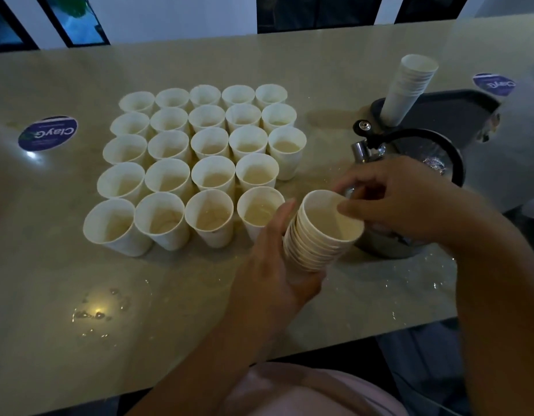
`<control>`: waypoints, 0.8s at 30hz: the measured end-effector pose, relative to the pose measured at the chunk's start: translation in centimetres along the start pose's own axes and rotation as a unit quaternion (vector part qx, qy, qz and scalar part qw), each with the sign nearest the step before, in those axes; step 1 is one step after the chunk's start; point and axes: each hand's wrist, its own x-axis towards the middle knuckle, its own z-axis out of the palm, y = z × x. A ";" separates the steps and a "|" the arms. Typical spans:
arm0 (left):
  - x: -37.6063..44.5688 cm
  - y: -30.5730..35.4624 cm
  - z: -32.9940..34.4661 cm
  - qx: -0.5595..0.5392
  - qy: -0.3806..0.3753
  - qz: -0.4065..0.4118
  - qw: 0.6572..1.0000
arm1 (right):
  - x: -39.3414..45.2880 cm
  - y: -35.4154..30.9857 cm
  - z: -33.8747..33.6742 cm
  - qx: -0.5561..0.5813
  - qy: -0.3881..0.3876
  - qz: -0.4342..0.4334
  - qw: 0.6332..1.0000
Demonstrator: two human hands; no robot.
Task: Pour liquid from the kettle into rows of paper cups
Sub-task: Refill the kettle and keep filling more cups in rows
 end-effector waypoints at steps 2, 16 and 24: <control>-0.1 -0.5 0.2 -0.009 0.000 0.010 1.000 | 0.0 -0.3 0.1 0.002 -0.002 -0.009 1.000; -1.0 -1.4 -0.9 -0.046 0.061 0.023 0.997 | -1.3 -1.6 -2.6 0.185 0.315 -0.133 0.921; -1.5 -1.4 -1.8 -0.003 0.085 0.012 0.996 | 1.7 0.6 0.5 0.061 0.205 0.061 0.975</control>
